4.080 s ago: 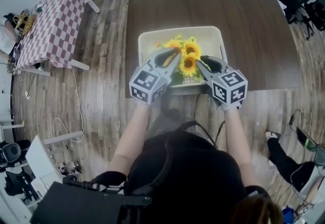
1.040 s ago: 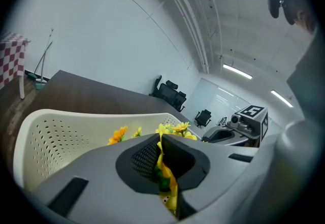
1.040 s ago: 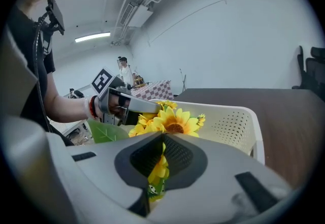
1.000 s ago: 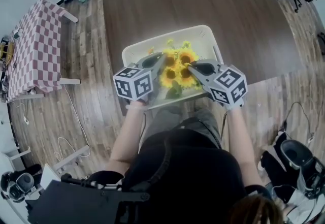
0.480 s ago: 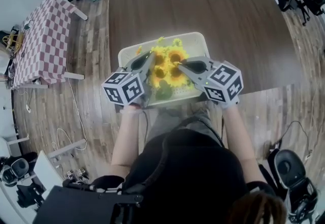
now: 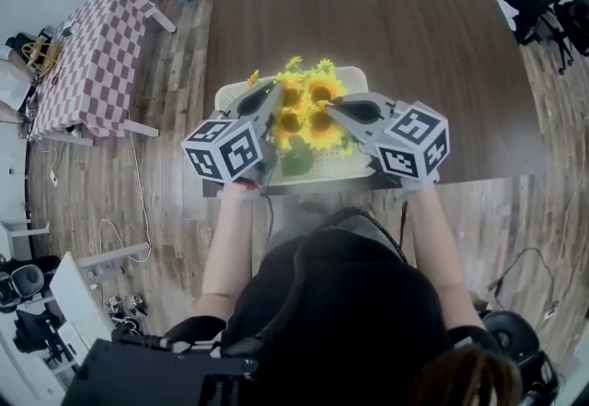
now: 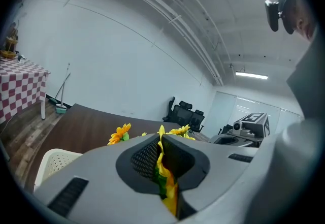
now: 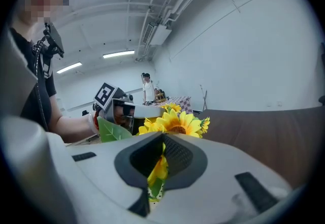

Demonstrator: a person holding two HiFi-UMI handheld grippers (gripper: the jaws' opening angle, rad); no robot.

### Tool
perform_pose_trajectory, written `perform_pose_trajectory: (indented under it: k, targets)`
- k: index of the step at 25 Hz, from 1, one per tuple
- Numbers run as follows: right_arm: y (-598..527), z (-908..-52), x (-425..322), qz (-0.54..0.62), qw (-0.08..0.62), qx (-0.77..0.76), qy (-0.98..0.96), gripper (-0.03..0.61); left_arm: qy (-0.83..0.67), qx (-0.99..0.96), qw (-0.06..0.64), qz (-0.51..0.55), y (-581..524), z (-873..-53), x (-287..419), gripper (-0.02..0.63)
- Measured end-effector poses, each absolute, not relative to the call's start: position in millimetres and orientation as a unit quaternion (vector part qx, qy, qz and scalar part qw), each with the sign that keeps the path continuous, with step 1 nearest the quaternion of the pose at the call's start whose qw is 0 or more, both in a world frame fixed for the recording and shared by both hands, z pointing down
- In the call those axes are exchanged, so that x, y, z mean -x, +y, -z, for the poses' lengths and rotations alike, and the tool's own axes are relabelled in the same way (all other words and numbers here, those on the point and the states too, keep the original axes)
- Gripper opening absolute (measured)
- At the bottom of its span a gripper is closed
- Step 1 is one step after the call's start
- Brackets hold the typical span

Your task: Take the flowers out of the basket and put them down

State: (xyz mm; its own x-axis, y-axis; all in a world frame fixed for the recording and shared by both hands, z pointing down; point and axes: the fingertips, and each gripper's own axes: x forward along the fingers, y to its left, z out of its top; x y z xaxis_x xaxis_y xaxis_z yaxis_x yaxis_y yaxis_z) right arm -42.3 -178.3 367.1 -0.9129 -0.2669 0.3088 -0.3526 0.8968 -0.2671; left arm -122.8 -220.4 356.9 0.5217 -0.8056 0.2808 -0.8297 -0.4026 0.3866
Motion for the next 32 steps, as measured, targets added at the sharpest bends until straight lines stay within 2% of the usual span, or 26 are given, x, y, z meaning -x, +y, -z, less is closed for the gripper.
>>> perform_pose_trajectory:
  k: [8,32]
  targets:
    - [-176.2,-351.6,38.3,-0.153,0.098,-0.161,-0.97,0.006,-0.486,-0.848,0.212,-0.011,-217.3,-336.9,119.0,0.01]
    - [-198.4,-317.2,-103.7,-0.151,0.029,-0.232,-0.96,0.005,-0.417,-0.888,0.196,0.002,-239.3,-299.3,-25.7,0.006]
